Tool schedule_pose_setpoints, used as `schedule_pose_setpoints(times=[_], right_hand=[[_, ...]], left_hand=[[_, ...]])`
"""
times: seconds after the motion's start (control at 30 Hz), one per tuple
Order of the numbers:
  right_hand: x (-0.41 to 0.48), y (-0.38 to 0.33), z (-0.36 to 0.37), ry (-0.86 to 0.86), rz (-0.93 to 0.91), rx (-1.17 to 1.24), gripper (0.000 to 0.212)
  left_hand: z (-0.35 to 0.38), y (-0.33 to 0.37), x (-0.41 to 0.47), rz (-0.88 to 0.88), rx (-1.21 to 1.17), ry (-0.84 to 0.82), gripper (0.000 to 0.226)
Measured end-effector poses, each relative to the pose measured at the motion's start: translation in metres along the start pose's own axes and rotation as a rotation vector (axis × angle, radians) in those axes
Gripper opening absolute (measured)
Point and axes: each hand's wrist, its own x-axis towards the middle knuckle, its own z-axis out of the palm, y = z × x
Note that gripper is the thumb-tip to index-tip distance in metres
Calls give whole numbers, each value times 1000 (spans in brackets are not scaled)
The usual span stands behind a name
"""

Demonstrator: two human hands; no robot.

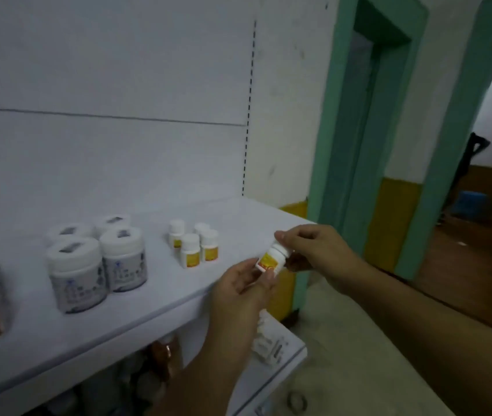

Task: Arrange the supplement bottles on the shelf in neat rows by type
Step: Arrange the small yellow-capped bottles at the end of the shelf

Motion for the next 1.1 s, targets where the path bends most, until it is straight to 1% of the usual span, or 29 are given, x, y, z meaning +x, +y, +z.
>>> schedule_pose_setpoints(times=[0.07,0.17,0.2,0.27,0.37,0.53,0.6,0.67,0.7,0.77,0.83,0.9,1.0,1.1], right_hand=[[-11,25,-6,43,83,7,25],[-35,61,-13,88,170,0,6],[-44,73,-15,104,193,-18,3],[-63,98,-20,136,261,-53,7],[-94,136,-26,215,378,-27,19],[-146,209,-29,365,516,114,9],[-167,240,-27,412,561,122,9],[-184,267,-25,483,567,97,13],[-193,286,-24,521,573,70,14],[-214,330,-22,566,601,-114,14],[-238,379,-17,569,652,-343,13],[-260,428,-11,570,714,-464,9],[-273,493,-2,506,826,-556,16],[-266,543,9,436,821,-576,21]], left_hand=[[-1,-19,-2,-63,-38,-53,20],[-4,-49,-10,-194,-90,-144,22],[-5,-61,-12,-246,-94,-185,23],[-8,-87,-16,-355,-90,-262,24],[-10,-125,-25,-519,-31,-361,31],[-11,-188,-45,-658,116,-462,37],[-12,-218,-56,-703,170,-490,38],[-14,-246,-63,-735,242,-535,39],[-15,-265,-66,-747,303,-562,41],[-17,-302,-69,-712,517,-616,46],[-20,-335,-69,-614,769,-678,42],[-22,-359,-68,-531,941,-755,36],[-25,-383,-66,-509,1016,-849,35],[-29,-400,-64,-425,1113,-889,30]])
